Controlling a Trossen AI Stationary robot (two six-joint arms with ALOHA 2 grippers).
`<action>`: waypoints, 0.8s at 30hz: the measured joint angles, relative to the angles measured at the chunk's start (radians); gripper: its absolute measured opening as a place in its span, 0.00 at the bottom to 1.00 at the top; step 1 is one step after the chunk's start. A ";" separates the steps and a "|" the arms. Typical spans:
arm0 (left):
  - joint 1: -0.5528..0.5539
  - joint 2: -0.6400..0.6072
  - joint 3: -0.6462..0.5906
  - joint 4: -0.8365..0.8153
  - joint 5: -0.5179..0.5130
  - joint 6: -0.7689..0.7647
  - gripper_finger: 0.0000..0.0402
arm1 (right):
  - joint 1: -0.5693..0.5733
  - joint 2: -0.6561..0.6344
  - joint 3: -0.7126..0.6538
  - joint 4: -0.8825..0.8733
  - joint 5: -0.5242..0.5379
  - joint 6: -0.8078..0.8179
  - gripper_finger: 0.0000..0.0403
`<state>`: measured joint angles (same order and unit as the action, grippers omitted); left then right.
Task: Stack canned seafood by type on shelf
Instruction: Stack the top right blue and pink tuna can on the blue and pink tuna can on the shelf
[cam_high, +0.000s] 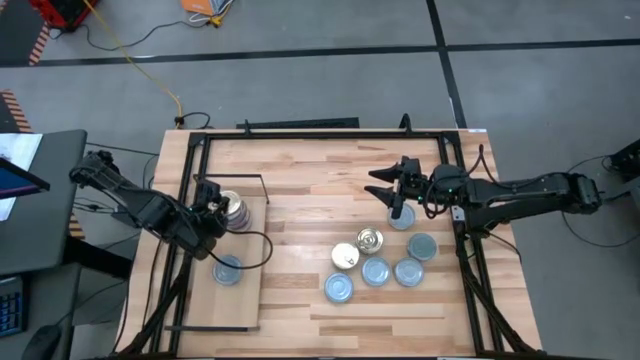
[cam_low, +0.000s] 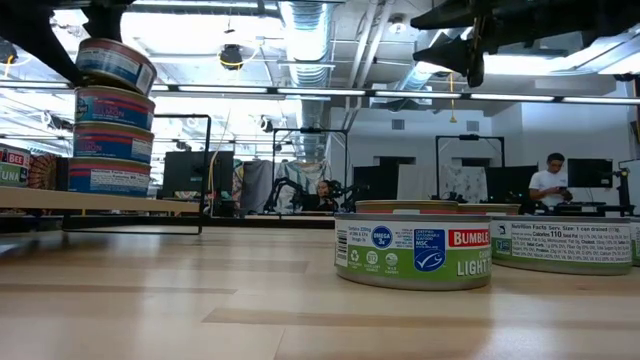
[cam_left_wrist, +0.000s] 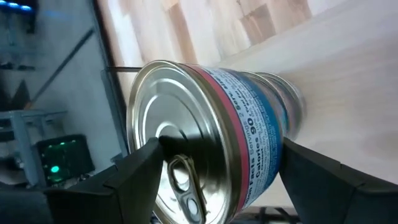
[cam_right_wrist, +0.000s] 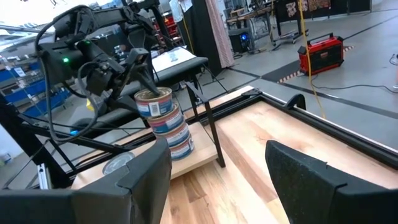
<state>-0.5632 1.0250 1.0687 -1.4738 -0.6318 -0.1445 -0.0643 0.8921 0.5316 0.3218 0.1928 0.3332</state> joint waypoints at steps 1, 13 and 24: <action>0.000 0.001 0.009 -0.001 0.012 0.005 0.74 | 0.000 0.000 0.000 0.000 0.000 0.000 0.71; 0.033 0.001 0.075 -0.022 0.010 0.013 0.74 | -0.001 0.000 0.000 0.000 0.000 -0.001 0.71; 0.053 0.004 0.075 0.052 -0.027 0.117 0.74 | -0.001 0.000 0.000 -0.012 0.000 -0.001 0.71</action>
<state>-0.5098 1.0294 1.1435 -1.4220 -0.6588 -0.0273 -0.0650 0.8919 0.5316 0.3099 0.1928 0.3321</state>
